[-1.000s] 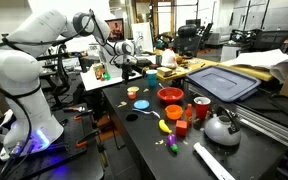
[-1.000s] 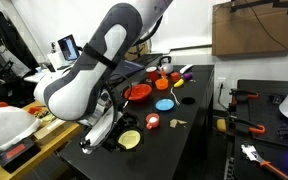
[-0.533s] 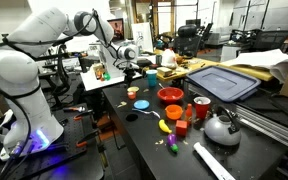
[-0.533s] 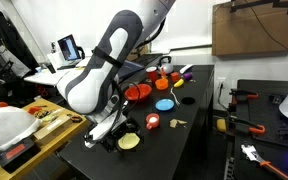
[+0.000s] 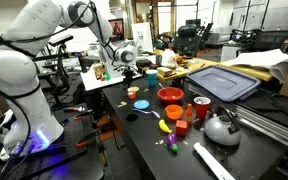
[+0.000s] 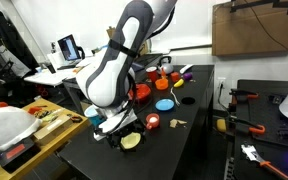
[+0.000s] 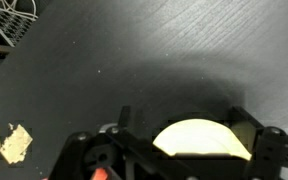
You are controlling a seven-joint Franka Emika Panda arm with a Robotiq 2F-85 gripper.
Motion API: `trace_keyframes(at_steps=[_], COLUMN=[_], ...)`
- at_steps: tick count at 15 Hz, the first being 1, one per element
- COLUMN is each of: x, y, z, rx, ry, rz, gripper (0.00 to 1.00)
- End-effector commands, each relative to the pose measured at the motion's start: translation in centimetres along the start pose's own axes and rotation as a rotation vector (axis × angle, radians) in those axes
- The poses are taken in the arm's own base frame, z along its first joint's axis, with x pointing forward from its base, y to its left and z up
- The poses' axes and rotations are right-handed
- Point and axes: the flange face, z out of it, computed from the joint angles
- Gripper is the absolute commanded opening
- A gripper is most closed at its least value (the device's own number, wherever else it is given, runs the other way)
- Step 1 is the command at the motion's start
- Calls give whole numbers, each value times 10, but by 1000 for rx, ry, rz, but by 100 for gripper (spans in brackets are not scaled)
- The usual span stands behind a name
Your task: Move the yellow plate to the right.
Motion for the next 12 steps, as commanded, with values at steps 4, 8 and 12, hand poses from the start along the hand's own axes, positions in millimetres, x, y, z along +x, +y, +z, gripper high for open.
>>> trace_keyframes(at_steps=[4,8,12], x=[-23,-25,-11], y=[29,23,24], z=[-25,-34,-29], rx=[-47,-25,34], ry=[94,136,127], rz=[-70,-107,-50], gripper=[100,100,100])
